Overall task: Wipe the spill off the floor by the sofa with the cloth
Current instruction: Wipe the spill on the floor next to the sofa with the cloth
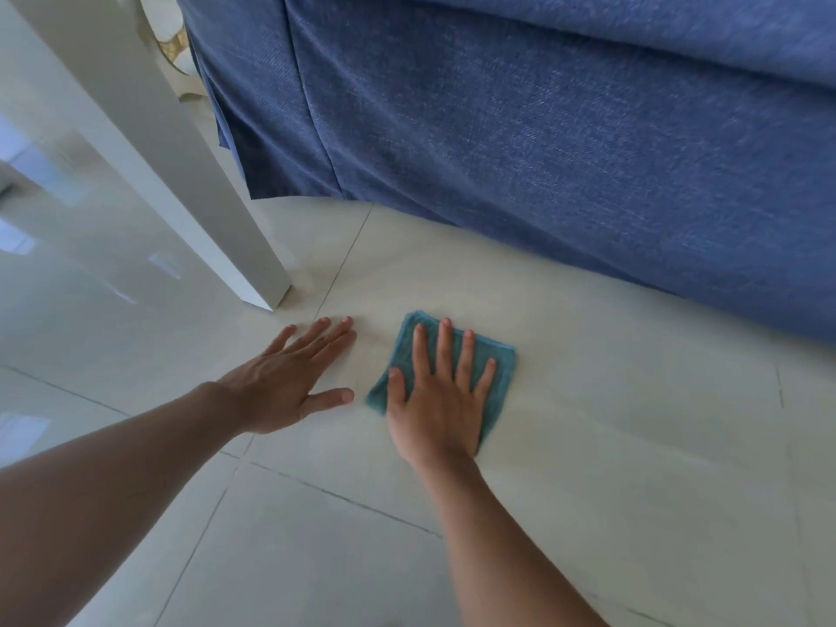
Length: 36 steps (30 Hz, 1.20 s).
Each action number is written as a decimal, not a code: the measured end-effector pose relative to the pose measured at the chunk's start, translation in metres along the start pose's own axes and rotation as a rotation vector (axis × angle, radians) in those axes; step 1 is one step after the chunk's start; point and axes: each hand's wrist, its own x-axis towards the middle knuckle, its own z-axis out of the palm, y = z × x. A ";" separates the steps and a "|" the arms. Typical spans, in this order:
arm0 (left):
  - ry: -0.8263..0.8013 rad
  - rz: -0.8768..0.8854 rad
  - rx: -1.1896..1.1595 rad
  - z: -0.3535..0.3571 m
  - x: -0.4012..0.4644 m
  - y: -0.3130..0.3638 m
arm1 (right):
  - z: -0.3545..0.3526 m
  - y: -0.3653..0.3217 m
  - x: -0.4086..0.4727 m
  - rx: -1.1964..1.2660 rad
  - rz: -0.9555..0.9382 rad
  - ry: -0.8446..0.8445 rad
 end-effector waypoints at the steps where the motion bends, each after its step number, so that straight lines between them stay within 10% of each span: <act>1: 0.007 -0.001 -0.018 0.000 0.001 0.000 | 0.002 0.000 -0.011 0.002 -0.044 0.004; 6: 0.044 0.005 -0.017 0.003 0.003 -0.003 | 0.000 0.048 -0.059 -0.028 -0.118 0.014; 16: 0.042 -0.009 -0.034 0.000 0.005 -0.004 | -0.024 0.133 -0.067 0.020 0.576 0.128; 26: 0.029 -0.057 -0.010 -0.007 0.006 0.000 | 0.007 0.002 -0.080 0.026 -0.206 -0.038; 36: 0.097 -0.038 0.041 -0.006 0.001 0.004 | -0.023 0.075 0.010 0.080 0.047 -0.013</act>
